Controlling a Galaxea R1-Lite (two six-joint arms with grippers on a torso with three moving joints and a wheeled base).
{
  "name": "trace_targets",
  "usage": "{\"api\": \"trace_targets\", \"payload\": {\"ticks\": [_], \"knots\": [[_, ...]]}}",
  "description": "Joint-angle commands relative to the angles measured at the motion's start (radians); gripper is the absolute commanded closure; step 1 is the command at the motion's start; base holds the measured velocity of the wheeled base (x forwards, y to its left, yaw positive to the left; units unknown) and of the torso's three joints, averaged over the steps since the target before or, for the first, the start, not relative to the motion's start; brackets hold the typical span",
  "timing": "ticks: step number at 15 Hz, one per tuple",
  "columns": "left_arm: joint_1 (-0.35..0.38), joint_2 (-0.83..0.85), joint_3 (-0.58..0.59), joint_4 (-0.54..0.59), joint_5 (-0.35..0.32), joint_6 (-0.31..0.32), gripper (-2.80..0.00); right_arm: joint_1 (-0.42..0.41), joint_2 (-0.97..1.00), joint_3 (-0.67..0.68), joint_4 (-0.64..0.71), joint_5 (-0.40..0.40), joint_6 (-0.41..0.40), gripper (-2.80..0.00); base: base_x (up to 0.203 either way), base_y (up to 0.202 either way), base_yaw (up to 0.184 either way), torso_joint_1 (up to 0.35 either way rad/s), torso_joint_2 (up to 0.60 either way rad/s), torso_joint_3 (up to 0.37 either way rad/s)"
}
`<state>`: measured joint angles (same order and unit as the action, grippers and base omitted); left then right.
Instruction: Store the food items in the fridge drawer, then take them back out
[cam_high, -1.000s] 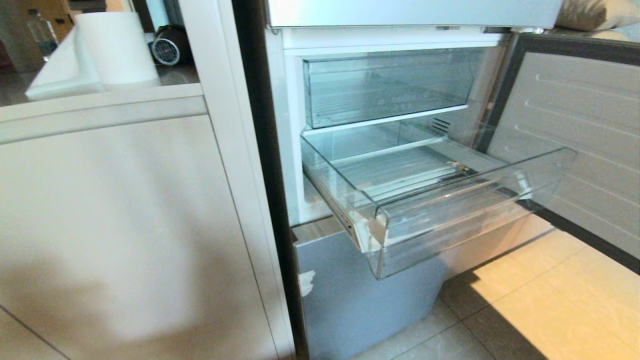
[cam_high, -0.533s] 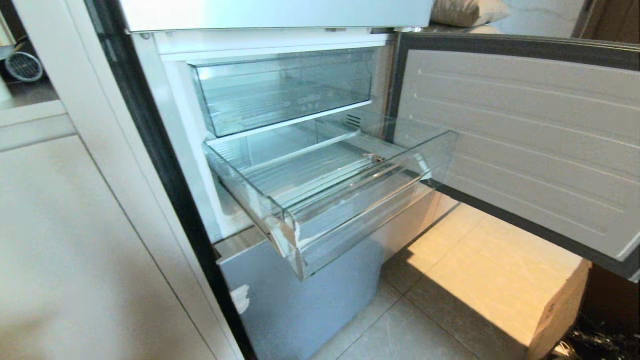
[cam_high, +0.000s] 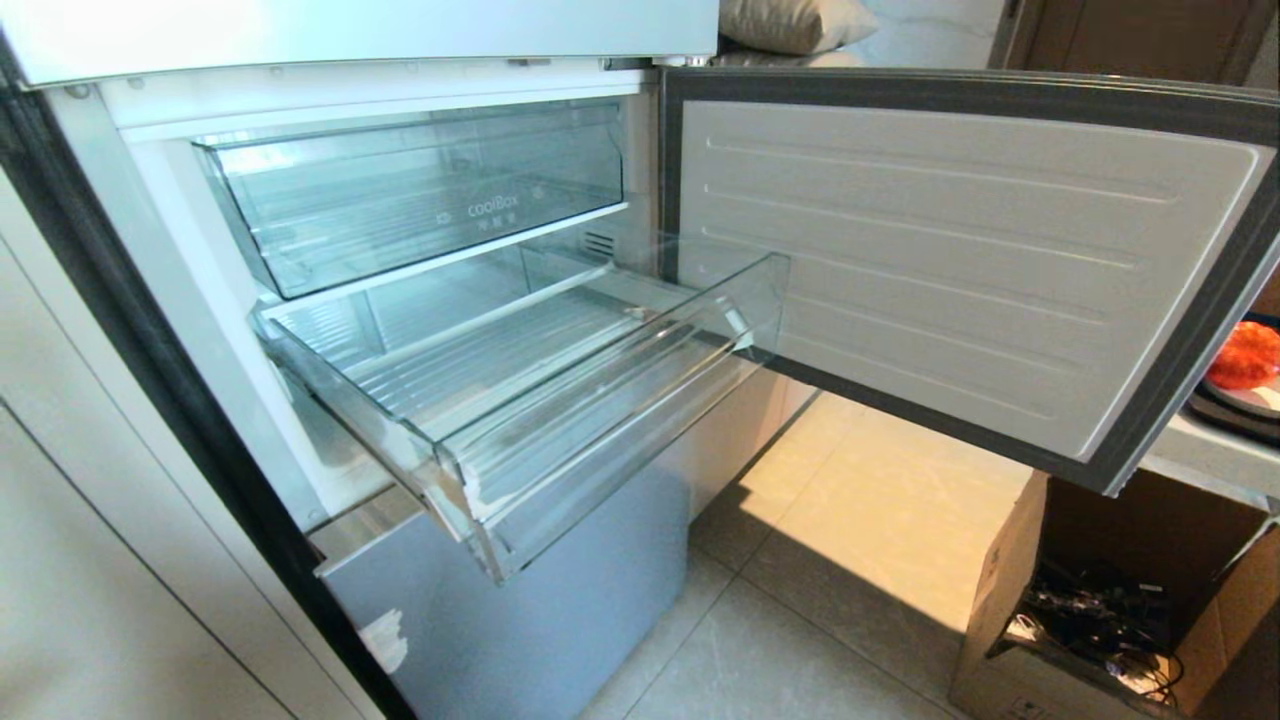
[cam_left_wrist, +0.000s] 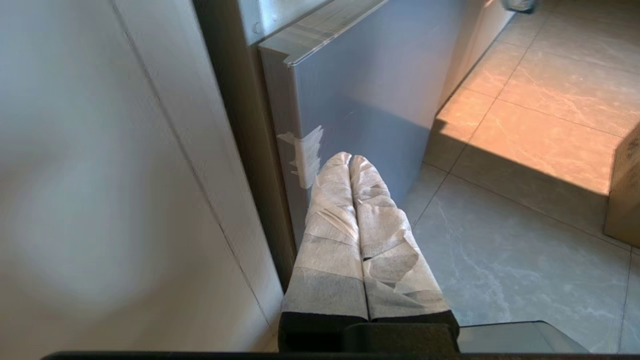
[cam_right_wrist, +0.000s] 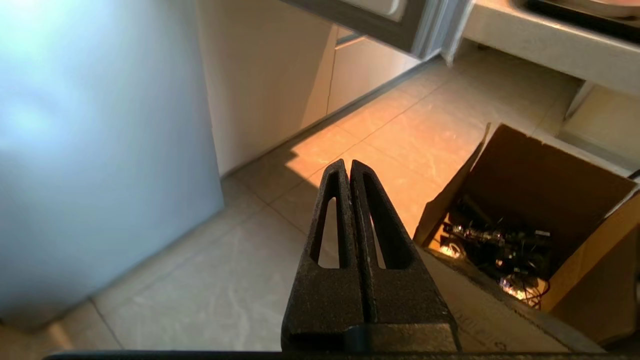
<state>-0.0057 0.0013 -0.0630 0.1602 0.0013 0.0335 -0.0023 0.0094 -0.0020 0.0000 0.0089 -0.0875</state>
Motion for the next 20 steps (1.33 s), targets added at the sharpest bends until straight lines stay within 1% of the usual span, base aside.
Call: {"api": "trace_targets", "payload": {"ticks": [1,2,3,4,6,7,10,11,14,17,20], "knots": [[0.0,0.0,0.0,0.001,0.001,0.0,0.0,-0.004,0.115,-0.043,-0.004,-0.013,0.009,0.0,0.0,0.0,0.0,0.0,0.0,0.0],[0.0,0.0,0.0,0.001,0.0,0.0,0.0,-0.019,0.216,-0.087,-0.005,-0.034,0.047,0.0,0.0,0.0,0.0,0.0,0.0,0.0],[0.0,0.0,0.0,0.001,0.0,0.0,0.0,-0.053,0.327,-0.146,-0.006,-0.055,0.099,0.0,0.0,0.0,0.0,0.0,0.0,0.0],[0.0,0.0,0.0,0.001,0.0,0.0,0.0,-0.113,0.442,-0.213,-0.006,-0.071,0.151,0.0,0.0,0.0,0.0,0.0,0.0,0.0],[0.0,0.0,-0.001,0.001,0.0,0.0,0.0,-0.294,0.64,-0.333,-0.026,-0.078,0.223,0.0,0.0,0.0,0.0,0.0,0.0,0.0],[0.0,0.0,0.0,0.001,0.0,0.0,0.0,-0.39,0.729,-0.376,-0.068,-0.068,0.245,-2.8,0.0,0.0,0.0,0.0,0.0,0.0],[0.0,0.0,-0.001,0.001,0.0,0.0,0.0,-0.618,0.983,-0.489,-0.23,-0.044,0.261,-2.8,0.0,0.0,0.0,0.0,0.0,0.0],[0.0,0.0,0.0,0.001,0.0,0.0,0.0,-0.672,1.061,-0.534,-0.284,-0.035,0.258,-2.8,0.0,0.0,0.0,0.0,0.0,0.0],[0.0,0.0,0.0,0.001,0.0,0.0,0.0,-0.757,1.252,-0.655,-0.445,-0.021,0.243,-2.8,0.0,0.0,0.0,0.0,0.0,0.0],[0.0,0.0,0.0,0.001,0.0,0.0,0.0,-0.807,1.398,-0.759,-0.493,-0.02,0.234,-2.8,0.0,0.0,0.0,0.0,0.0,0.0],[0.0,0.0,0.0,0.001,0.0,0.0,0.0,-0.832,1.551,-0.851,-0.522,-0.02,0.235,-2.8,0.0,0.0,0.0,0.0,0.0,0.0]]}}
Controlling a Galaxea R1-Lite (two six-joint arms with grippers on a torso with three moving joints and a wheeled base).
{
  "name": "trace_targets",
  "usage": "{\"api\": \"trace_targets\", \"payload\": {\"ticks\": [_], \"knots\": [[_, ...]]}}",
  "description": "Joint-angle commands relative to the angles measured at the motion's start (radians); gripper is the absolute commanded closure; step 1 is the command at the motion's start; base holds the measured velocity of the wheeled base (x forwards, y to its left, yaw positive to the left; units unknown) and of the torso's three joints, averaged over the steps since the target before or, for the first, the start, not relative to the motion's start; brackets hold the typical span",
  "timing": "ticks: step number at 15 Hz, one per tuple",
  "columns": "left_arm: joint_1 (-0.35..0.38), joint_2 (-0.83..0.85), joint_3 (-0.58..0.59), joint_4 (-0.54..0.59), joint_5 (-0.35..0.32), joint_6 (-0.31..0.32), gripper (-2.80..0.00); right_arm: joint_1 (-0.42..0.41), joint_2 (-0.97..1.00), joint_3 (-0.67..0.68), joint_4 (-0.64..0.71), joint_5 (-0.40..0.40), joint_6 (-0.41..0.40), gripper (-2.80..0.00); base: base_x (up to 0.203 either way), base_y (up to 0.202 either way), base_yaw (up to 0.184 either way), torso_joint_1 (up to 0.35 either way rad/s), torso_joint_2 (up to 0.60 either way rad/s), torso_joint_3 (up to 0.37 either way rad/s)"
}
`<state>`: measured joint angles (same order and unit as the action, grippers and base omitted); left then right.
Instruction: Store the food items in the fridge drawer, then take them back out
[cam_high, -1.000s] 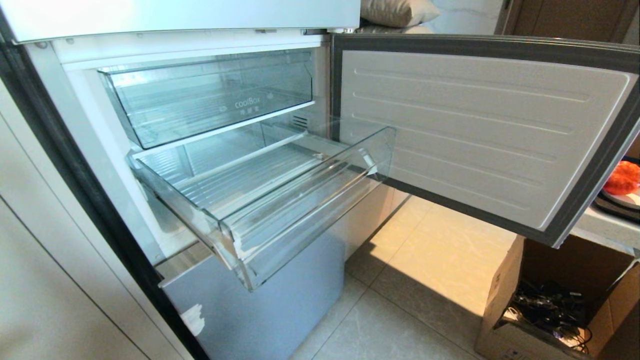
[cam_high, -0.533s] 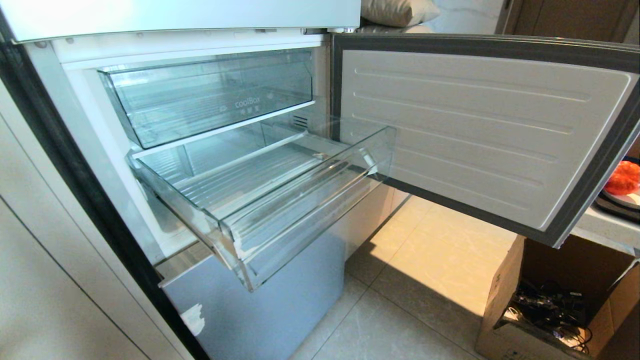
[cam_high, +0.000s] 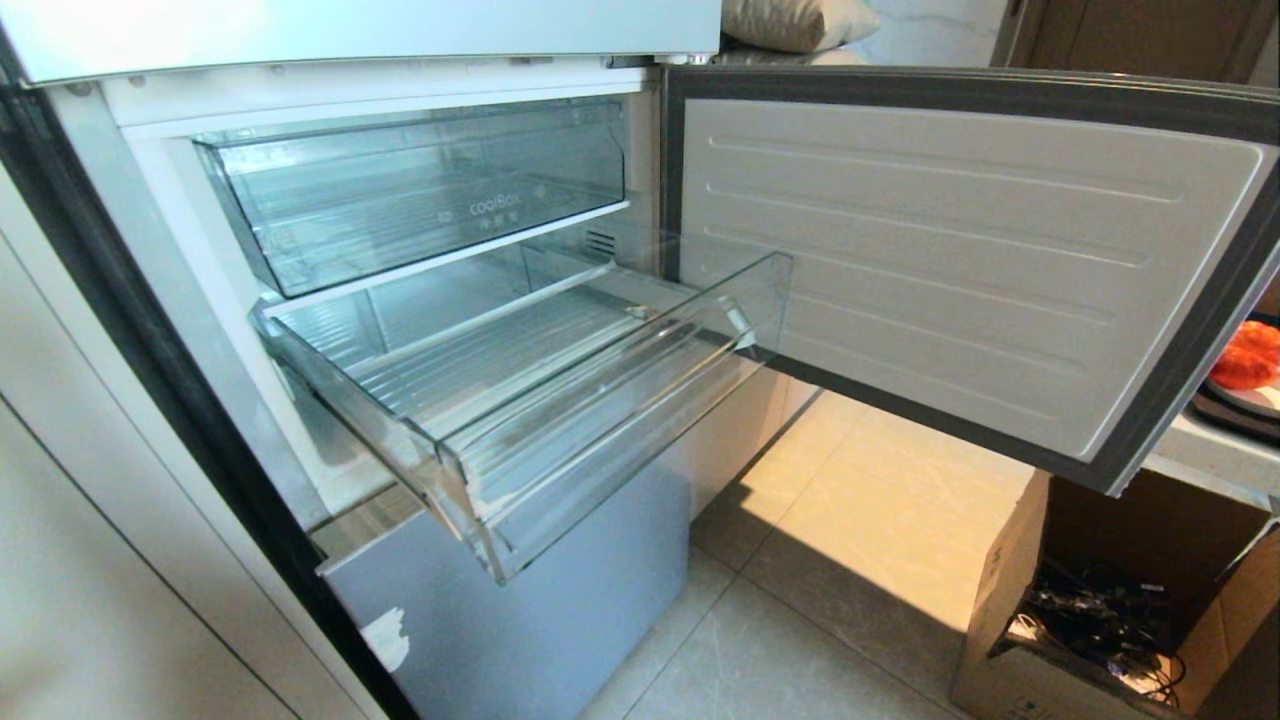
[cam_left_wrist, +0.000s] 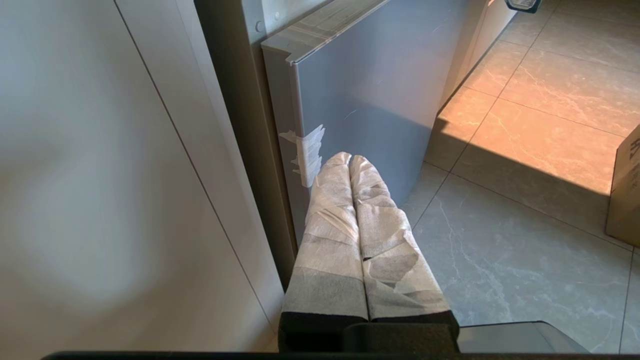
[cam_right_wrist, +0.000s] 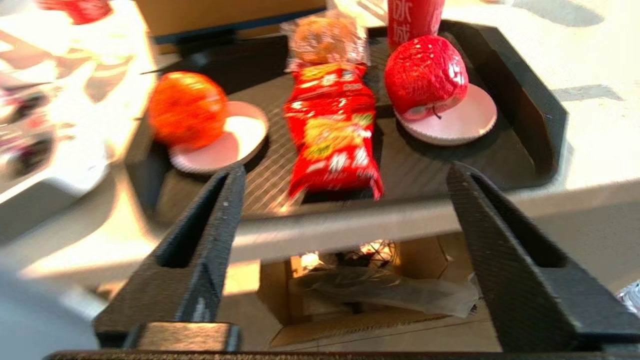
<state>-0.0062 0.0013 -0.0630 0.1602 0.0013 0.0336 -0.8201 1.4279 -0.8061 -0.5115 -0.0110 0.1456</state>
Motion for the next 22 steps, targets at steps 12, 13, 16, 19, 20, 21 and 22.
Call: {"api": "trace_targets", "payload": {"ticks": [12,13,16,19,20,21,22], "knots": [[0.0,0.0,0.0,0.001,0.0,0.0,0.0,-0.109,0.511,-0.417,-0.096,-0.003,-0.041,-2.8,0.0,0.0,0.0,0.0,0.0,0.0],[0.0,0.0,0.0,0.001,0.0,0.0,0.0,-0.11,0.535,-0.418,-0.141,-0.003,-0.048,-2.8,0.0,0.0,0.0,0.0,0.0,0.0],[0.0,0.0,0.0,0.001,0.0,0.0,0.0,-0.11,0.602,-0.463,-0.189,-0.002,-0.052,-2.8,0.0,0.0,0.0,0.0,0.0,0.0],[0.0,0.0,0.0,0.001,0.0,0.0,0.0,-0.125,0.639,-0.486,-0.193,-0.003,-0.051,-2.8,0.0,0.0,0.0,0.0,0.0,0.0],[0.0,0.0,0.0,0.001,0.0,0.0,0.0,-0.128,0.649,-0.493,-0.196,-0.003,-0.05,-2.8,0.0,0.0,0.0,0.0,0.0,0.0],[0.0,0.0,0.0,0.001,0.0,0.0,0.0,-0.129,0.662,-0.498,-0.207,-0.003,-0.05,-2.8,0.0,0.0,0.0,0.0,0.0,0.0],[0.0,0.0,0.0,0.001,0.0,0.0,0.0,-0.133,0.671,-0.499,-0.223,-0.001,-0.052,-2.8,0.0,0.0,0.0,0.0,0.0,0.0]]}}
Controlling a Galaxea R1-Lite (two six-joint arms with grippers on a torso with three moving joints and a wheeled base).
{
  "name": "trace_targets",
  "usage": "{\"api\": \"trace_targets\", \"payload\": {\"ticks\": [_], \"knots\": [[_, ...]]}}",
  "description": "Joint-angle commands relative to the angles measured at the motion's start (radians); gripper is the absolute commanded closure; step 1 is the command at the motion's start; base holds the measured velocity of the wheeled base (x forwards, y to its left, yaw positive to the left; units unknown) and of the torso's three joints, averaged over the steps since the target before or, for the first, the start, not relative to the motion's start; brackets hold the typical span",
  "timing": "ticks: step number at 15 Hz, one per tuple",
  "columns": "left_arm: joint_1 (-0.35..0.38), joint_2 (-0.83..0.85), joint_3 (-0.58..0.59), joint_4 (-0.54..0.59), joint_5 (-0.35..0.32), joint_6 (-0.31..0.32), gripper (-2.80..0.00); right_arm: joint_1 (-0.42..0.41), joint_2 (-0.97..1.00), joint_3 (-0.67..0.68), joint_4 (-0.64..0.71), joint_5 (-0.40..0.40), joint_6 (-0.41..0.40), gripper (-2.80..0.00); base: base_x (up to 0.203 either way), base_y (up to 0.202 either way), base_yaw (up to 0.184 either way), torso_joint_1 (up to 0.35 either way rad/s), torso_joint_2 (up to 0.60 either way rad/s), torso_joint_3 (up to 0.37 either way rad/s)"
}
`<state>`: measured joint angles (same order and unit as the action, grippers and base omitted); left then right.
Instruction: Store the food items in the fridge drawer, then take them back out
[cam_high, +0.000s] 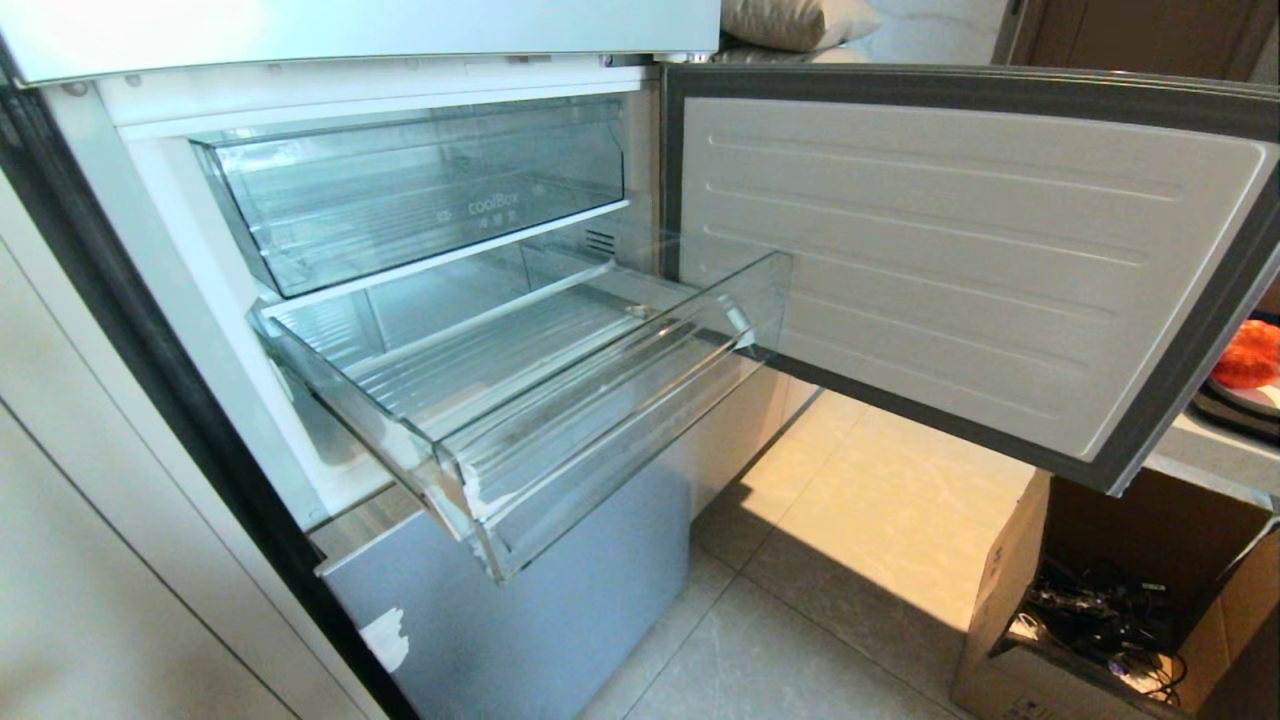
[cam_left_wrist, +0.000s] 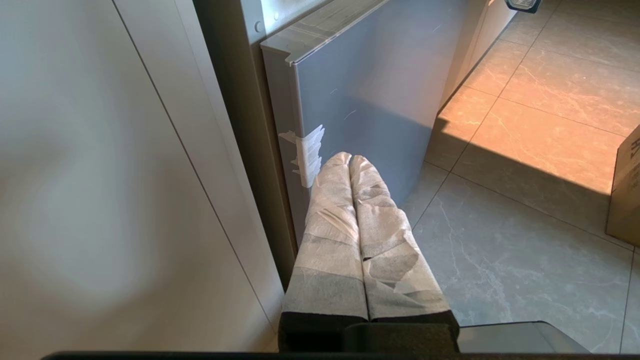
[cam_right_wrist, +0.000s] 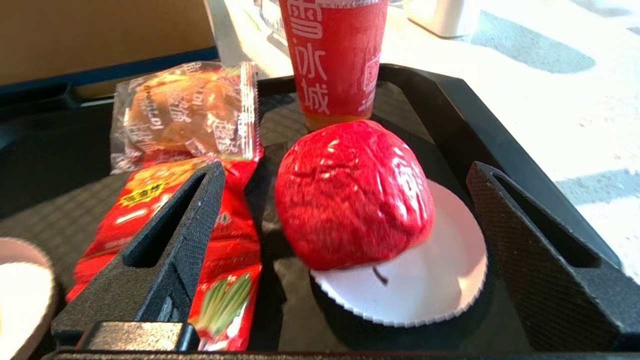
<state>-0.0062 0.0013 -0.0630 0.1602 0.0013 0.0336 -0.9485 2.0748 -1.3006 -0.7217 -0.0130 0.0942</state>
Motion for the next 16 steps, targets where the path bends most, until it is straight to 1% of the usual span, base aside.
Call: {"api": "trace_targets", "payload": {"ticks": [1,6,9,10,13,16], "knots": [[0.0,0.0,-0.001,0.001,0.0,0.0,0.0,-0.006,0.024,-0.005,-0.015,-0.001,0.001,-2.8,0.0,0.0,0.0,0.0,0.0,0.0],[0.0,0.0,0.0,0.001,0.0,0.0,0.0,-0.014,0.049,-0.014,-0.016,0.0,0.002,-2.8,0.0,0.0,0.0,0.0,0.0,0.0],[0.0,0.0,0.0,0.001,0.0,0.0,0.0,-0.019,0.077,-0.031,-0.017,0.004,0.018,-2.8,0.0,0.0,0.0,0.0,0.0,0.0],[0.0,0.0,0.0,0.001,0.0,0.0,0.0,-0.02,0.082,-0.033,-0.026,0.004,0.019,-2.8,0.0,0.0,0.0,0.0,0.0,0.0],[0.0,0.0,-0.001,0.001,0.0,0.0,0.0,-0.033,0.112,-0.03,-0.143,0.005,0.015,-2.8,0.0,0.0,0.0,0.0,0.0,0.0],[0.0,0.0,0.0,0.001,0.0,0.0,0.0,-0.032,0.113,-0.022,-0.139,0.007,0.013,-2.8,0.0,0.0,0.0,0.0,0.0,0.0]]}}
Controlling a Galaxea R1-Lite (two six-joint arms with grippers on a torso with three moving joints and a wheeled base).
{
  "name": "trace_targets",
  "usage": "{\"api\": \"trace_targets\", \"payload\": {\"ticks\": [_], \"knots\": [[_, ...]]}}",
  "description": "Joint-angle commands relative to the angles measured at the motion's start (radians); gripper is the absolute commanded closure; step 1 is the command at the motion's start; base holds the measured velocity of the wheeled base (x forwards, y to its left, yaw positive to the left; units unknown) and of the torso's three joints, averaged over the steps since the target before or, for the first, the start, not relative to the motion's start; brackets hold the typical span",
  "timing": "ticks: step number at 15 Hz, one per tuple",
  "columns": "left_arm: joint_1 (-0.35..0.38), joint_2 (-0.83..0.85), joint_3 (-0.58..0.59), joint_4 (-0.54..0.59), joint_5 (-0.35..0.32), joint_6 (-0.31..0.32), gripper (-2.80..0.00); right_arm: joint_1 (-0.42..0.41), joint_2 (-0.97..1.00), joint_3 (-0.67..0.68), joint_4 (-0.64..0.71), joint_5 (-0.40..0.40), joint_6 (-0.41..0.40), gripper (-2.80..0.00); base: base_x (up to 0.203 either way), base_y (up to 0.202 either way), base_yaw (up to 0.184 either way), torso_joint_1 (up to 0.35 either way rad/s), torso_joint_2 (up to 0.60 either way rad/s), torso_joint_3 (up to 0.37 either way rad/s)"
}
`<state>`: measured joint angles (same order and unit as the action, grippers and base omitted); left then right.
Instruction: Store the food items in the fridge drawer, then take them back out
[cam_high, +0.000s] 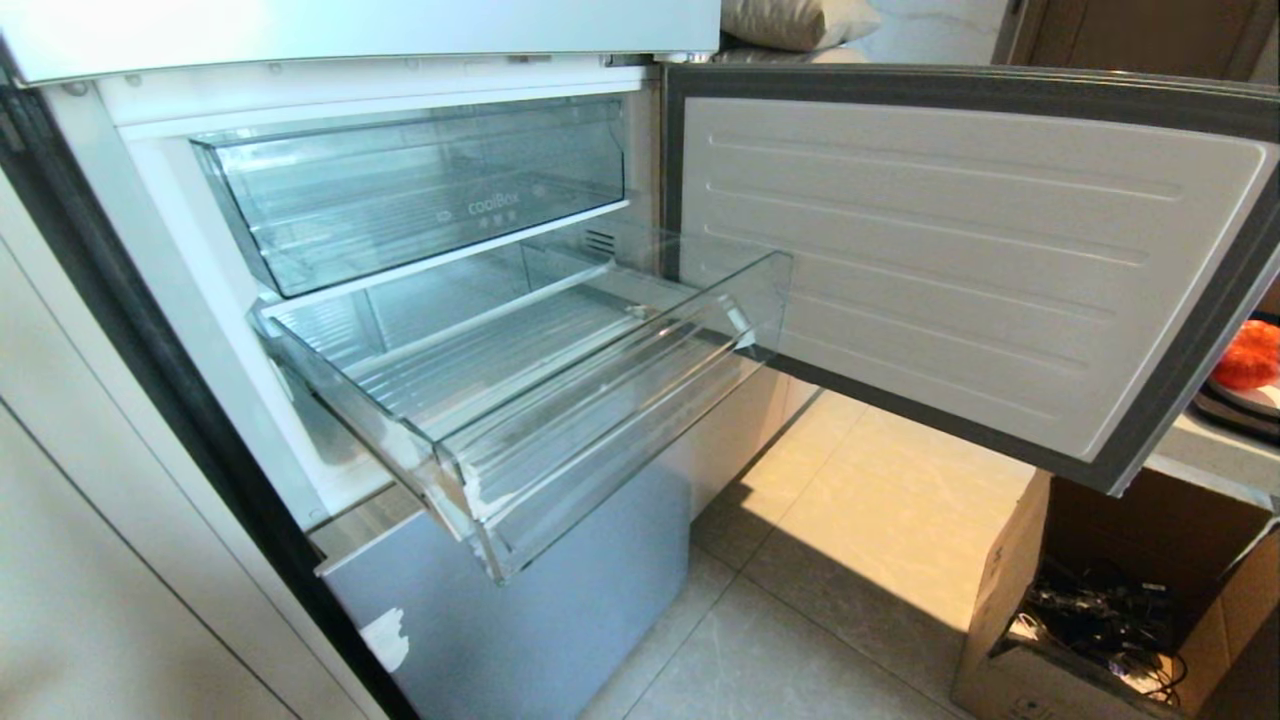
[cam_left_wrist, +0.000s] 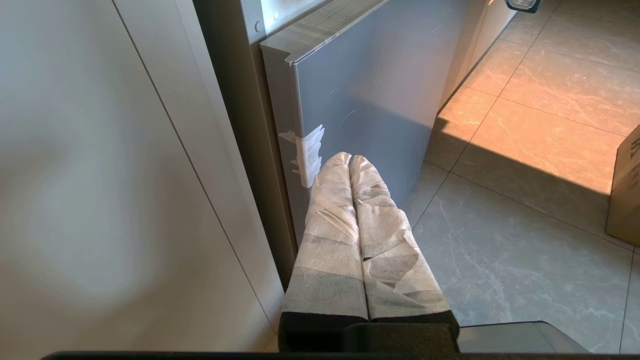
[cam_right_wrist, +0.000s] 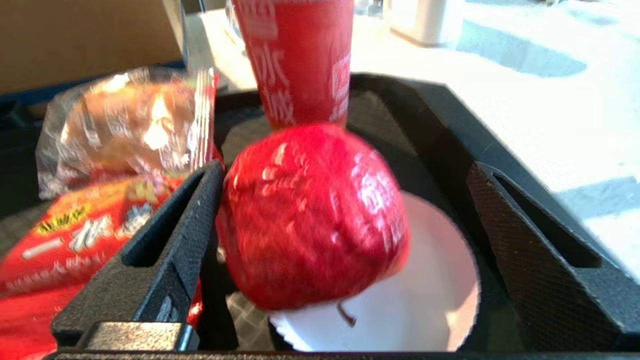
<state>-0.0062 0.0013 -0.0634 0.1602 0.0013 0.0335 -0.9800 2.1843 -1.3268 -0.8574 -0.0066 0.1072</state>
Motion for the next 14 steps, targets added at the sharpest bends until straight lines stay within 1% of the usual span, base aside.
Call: {"api": "trace_targets", "payload": {"ticks": [1,9,11,14], "knots": [[0.0,0.0,0.001,0.001,0.0,0.0,0.0,0.0,0.008,0.006,-0.003,0.0,0.001,0.0,0.0,0.0,0.0,0.0,0.0,0.0],[0.0,0.0,-0.001,0.001,0.0,0.0,0.0,-0.002,0.01,0.007,-0.003,0.002,0.001,0.0,0.0,0.0,0.0,0.0,0.0,0.0],[0.0,0.0,0.001,0.001,0.0,0.0,0.0,-0.004,-0.041,0.029,-0.002,0.001,0.002,0.0,0.0,0.0,0.0,0.0,0.0,0.0],[0.0,0.0,0.001,0.001,0.0,0.0,0.0,-0.005,-0.186,0.128,0.005,0.0,0.002,0.0,0.0,0.0,0.0,0.0,0.0,0.0]]}}
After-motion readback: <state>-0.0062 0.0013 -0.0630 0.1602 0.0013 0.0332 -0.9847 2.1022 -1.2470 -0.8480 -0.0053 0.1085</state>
